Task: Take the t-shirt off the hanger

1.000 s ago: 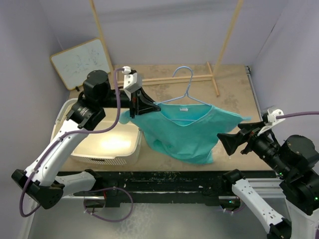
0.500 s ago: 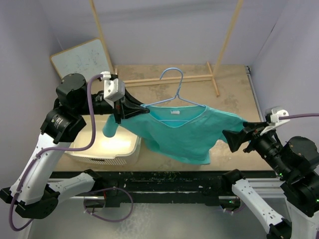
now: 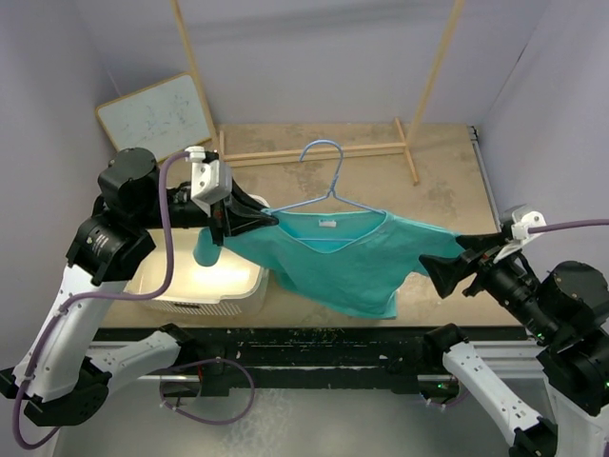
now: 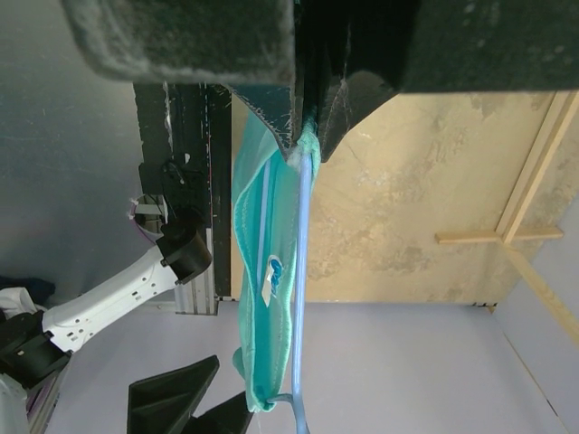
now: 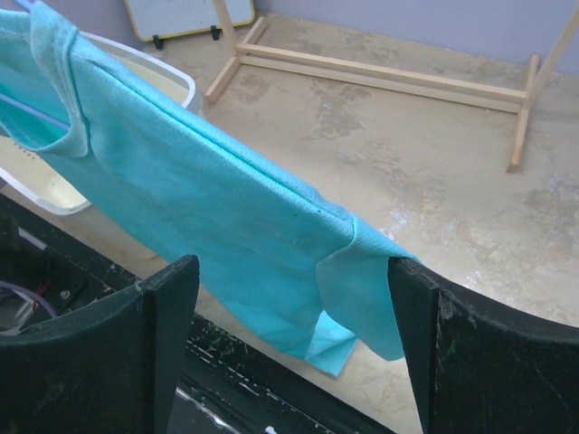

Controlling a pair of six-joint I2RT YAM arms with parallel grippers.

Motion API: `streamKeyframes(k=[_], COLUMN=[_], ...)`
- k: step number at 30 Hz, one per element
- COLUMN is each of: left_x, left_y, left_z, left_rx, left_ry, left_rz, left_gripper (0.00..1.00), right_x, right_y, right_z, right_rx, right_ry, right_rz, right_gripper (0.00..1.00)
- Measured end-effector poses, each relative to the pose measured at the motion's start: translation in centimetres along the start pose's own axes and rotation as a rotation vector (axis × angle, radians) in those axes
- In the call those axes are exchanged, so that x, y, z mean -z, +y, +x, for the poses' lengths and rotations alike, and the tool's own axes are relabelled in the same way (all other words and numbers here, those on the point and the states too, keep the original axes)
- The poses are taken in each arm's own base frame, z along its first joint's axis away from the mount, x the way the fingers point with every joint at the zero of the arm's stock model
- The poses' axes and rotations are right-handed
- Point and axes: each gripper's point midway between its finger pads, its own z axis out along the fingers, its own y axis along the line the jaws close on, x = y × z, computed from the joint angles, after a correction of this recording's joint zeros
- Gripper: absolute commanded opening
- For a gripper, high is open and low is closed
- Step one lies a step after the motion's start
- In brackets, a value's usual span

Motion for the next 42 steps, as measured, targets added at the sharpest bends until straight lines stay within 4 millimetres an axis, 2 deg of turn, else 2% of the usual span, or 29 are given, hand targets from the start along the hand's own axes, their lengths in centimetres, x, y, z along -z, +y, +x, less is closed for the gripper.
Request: streamKeyframes(k=[7, 11, 15, 21, 25, 32, 33, 35, 38, 39, 42], left_x=[1.1, 1.5, 1.7, 1.8, 1.7, 1.8, 2.0, 2.3, 2.7, 2.8, 3.0], left_y=[-1.2, -1.7, -1.6, -0.9, -0.9, -2.2, -2.5, -3.1, -3.8, -3.9, -4.1], left_z=[-0.2, -0.2, 0.0, 0.2, -0.1, -1.0, -1.2, -1.5, -2.1, -2.4, -2.9], left_rx=[-0.020, -0.022, -0.031, -0.039, -0.040, -0.047, -0.047, -0.054, -0.072, -0.078, -0.095], left_ry=[-0.001, 0.001, 0.013, 0.029, 0.026, 0.001, -0.005, -0.017, -0.036, -0.042, -0.054], left_rz=[0.000, -0.001, -0.012, -0.051, -0.045, 0.012, 0.021, 0.033, 0.043, 0.044, 0.037], left_gripper=[0.00, 0.00, 0.00, 0.00, 0.00, 0.00, 0.00, 0.00, 0.00, 0.00, 0.00], right_x=[1.3, 1.6, 2.1, 3.3, 3.4, 2.6, 2.6, 2.6, 2.6, 2.5, 2.4], right_y=[0.8, 1.1, 1.4, 3.0, 3.3, 2.4, 2.4, 2.4, 2.5, 2.5, 2.6], right_z=[-1.8, -2.1, -2.2, -3.5, -3.2, -1.3, -1.4, -1.4, -1.4, -1.3, -1.1], right_rx=[0.022, 0.028, 0.032, 0.050, 0.053, 0.047, 0.048, 0.052, 0.064, 0.069, 0.063], right_ry=[-0.046, -0.050, -0.047, -0.080, -0.075, -0.029, -0.031, -0.033, -0.033, -0.030, -0.022], right_rz=[-0.031, -0.050, -0.063, -0.141, -0.157, -0.125, -0.123, -0.123, -0.133, -0.139, -0.144], right_gripper=[0.90, 0.89, 0.88, 0.85, 0.86, 0.85, 0.82, 0.68, 0.11, 0.00, 0.00])
